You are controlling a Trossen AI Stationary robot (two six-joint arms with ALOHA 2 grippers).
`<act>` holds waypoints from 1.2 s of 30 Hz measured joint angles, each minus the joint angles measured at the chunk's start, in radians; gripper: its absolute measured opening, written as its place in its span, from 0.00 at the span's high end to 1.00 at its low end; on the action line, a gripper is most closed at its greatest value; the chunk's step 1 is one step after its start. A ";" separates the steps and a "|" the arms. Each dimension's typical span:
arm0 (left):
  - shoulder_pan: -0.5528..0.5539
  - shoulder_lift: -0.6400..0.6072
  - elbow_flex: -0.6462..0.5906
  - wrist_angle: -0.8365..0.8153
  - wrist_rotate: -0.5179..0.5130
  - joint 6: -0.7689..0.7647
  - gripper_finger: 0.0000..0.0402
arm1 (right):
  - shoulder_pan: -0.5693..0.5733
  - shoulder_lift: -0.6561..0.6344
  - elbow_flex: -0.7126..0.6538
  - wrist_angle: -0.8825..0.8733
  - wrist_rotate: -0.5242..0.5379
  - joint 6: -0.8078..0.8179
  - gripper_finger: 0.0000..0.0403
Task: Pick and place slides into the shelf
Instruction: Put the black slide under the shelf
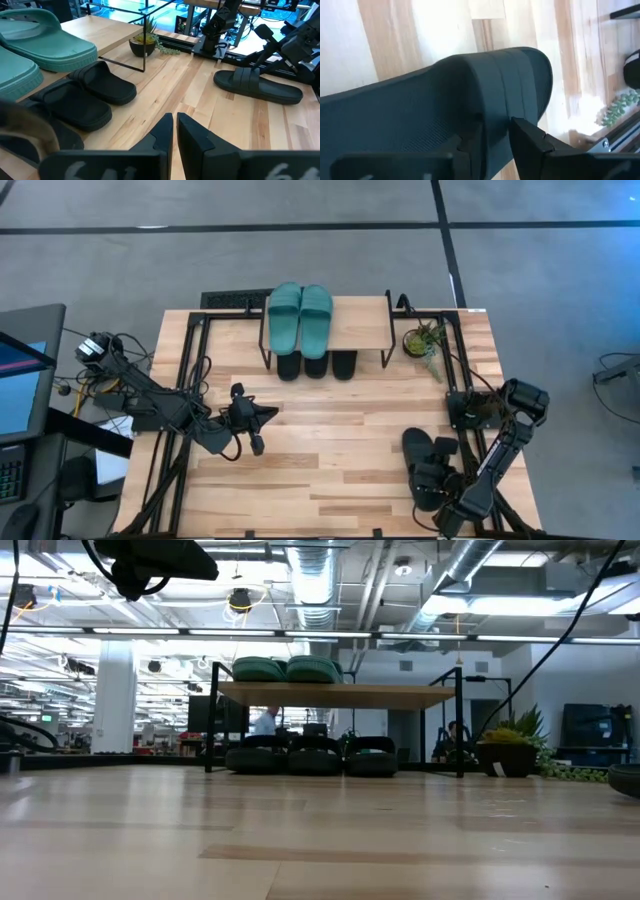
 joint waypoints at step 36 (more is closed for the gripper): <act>0.000 0.000 0.000 -0.017 0.000 0.001 0.97 | -0.160 -0.010 0.091 -0.136 0.121 -0.021 1.00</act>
